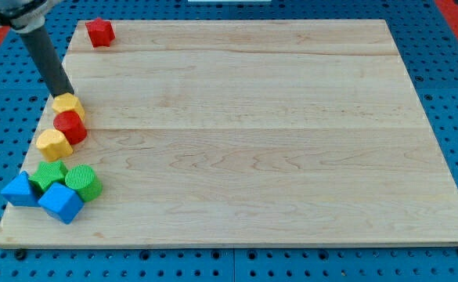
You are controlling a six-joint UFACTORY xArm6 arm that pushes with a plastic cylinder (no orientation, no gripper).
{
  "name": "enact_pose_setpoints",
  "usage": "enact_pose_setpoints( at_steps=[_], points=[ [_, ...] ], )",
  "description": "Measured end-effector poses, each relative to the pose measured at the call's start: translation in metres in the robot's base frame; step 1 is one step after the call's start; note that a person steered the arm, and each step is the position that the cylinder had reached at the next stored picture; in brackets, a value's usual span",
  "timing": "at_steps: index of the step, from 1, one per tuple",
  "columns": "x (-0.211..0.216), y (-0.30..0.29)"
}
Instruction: Push blue triangle towards top center
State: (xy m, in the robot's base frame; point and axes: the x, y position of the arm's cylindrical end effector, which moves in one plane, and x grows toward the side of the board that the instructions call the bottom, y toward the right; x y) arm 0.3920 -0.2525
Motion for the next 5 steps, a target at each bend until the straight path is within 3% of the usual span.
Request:
enact_pose_setpoints(
  at_steps=[2, 3, 4, 5],
  points=[
    [0.022, 0.065],
    [0.078, 0.167],
    [0.196, 0.224],
    [0.226, 0.242]
  ],
)
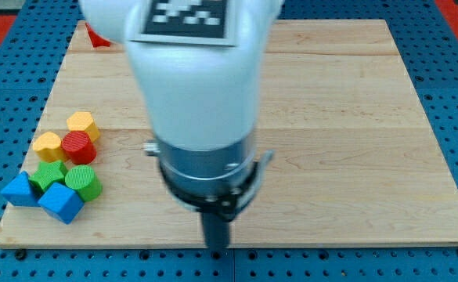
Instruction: Push blue triangle towards top center
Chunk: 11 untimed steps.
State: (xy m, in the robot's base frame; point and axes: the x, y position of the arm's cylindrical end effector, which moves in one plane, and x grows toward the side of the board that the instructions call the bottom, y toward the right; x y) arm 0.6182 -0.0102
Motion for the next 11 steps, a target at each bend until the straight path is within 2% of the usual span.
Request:
enact_pose_setpoints(
  at_steps=[1, 2, 3, 4, 5, 6, 7, 8, 9, 11],
  points=[
    [-0.012, -0.069],
    [-0.078, -0.094],
    [-0.174, -0.068],
    [-0.216, -0.145],
    [-0.217, -0.260],
    [-0.216, -0.295],
    [-0.152, -0.295],
    [-0.060, -0.293],
    [-0.001, -0.288],
    [-0.059, -0.267]
  ],
)
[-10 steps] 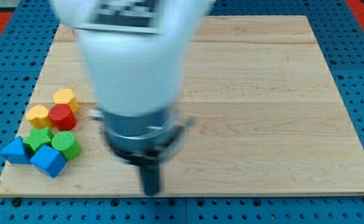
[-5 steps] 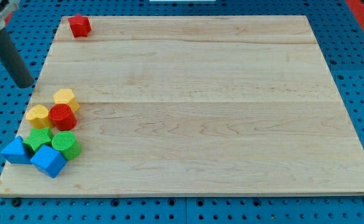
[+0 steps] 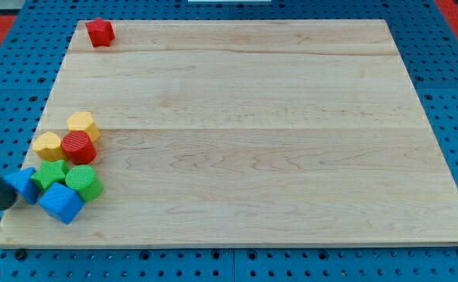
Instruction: Push blue triangle towards top center
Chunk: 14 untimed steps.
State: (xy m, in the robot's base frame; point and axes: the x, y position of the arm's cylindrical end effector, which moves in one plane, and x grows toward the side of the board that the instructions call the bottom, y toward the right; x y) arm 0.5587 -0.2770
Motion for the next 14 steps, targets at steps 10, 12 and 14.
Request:
enact_pose_setpoints(
  at_steps=[10, 12, 14],
  points=[
    [-0.222, 0.145],
    [-0.234, 0.145],
    [-0.241, 0.145]
  ],
)
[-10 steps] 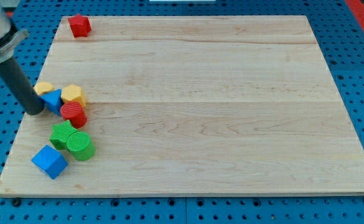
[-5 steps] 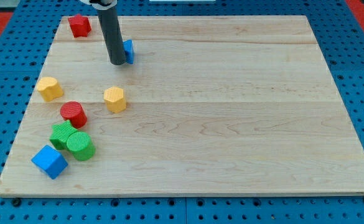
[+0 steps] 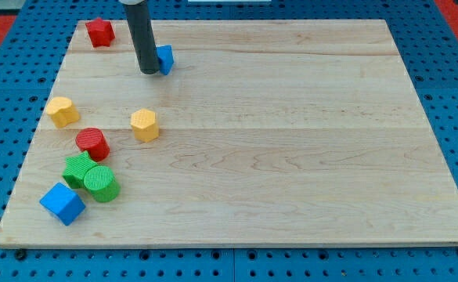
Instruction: Push blue triangle towards top center
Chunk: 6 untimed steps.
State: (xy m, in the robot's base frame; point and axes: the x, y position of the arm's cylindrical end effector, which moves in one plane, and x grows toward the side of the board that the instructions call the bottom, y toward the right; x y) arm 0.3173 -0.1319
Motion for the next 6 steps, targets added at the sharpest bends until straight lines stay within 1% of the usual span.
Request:
enact_pose_setpoints(
  at_steps=[2, 3, 4, 5, 6],
  points=[
    [-0.014, -0.004],
    [-0.014, -0.004],
    [-0.014, 0.009],
    [-0.014, 0.009],
    [-0.022, 0.026]
  ],
)
